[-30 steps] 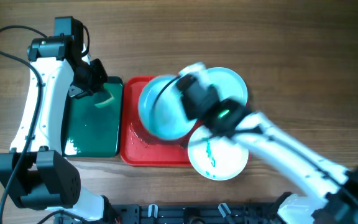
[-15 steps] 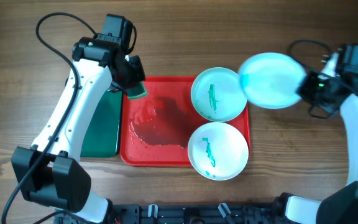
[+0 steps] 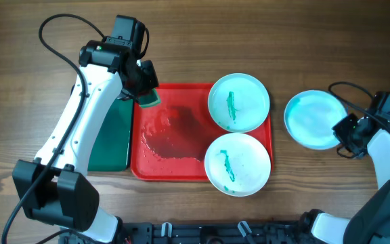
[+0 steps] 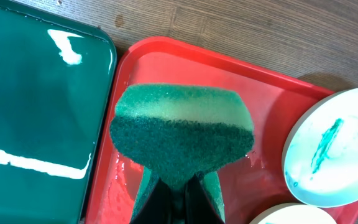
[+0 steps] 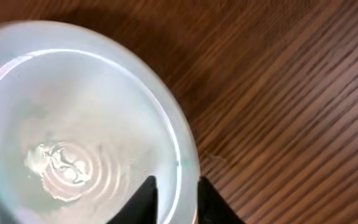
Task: Clean dirty plates on tray and stack at the side
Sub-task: 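Grip the lower-right plate's rim with the right gripper and drag it left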
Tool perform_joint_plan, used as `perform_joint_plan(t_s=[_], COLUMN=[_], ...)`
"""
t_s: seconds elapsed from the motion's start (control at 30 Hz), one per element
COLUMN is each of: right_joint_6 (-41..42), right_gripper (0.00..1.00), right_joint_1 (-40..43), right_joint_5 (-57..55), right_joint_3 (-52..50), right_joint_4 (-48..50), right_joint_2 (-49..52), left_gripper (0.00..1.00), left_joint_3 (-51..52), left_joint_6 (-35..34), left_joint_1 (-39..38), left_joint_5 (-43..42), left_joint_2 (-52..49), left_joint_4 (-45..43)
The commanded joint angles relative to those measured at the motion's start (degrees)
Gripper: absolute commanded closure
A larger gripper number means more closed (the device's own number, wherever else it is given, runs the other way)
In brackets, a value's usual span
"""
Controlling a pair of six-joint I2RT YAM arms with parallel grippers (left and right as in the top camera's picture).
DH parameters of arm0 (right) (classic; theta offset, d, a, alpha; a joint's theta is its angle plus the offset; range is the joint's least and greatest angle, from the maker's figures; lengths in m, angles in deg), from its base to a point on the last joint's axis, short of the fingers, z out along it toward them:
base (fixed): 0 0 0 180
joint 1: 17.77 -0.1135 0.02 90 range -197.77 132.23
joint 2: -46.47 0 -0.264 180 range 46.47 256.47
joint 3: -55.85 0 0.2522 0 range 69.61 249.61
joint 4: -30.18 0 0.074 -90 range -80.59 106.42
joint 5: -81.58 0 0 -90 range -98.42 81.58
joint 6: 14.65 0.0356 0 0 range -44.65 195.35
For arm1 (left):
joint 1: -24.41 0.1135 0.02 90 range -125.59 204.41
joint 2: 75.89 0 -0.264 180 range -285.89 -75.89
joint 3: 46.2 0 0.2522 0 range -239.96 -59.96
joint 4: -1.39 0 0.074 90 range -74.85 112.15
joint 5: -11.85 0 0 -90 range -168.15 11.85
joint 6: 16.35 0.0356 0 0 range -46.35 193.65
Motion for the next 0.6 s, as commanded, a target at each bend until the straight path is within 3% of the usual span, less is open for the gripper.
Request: perform_joint_plan(t_s=[0.0,0.13,0.3,0.57], right_joint_6=[-3.39,-10.69,-13.22,-7.52], right_gripper=[0.71,0.69,0.67,0.66], right_joint_1=[-0.04,-2.19,-12.83,-31.32], right_joint_5=[6.91,17.7,20.85,15.89], right_joint_3=[1.88,11.5,12.48,5.07], right_joint_4=[-1.9,-16.02,-25.99,-24.55], right_joint_2=[-0.66,-2.75,-4.68,-3.26], left_gripper=[0.96,0.96,0.96,0.96], left_joint_3=[-0.85,-0.87,-0.85,-0.85], left_joint_6=[-0.7,-0.7,-0.7,-0.68], left_joint_1=[-0.11,-0.11,-0.11,-0.11], left_joint_5=[0.96,0.96,0.94,0.94], left_joint_2=[1.36,1.36,1.36,1.36], left_joint_4=[-0.17,-0.17,-0.17,-0.15])
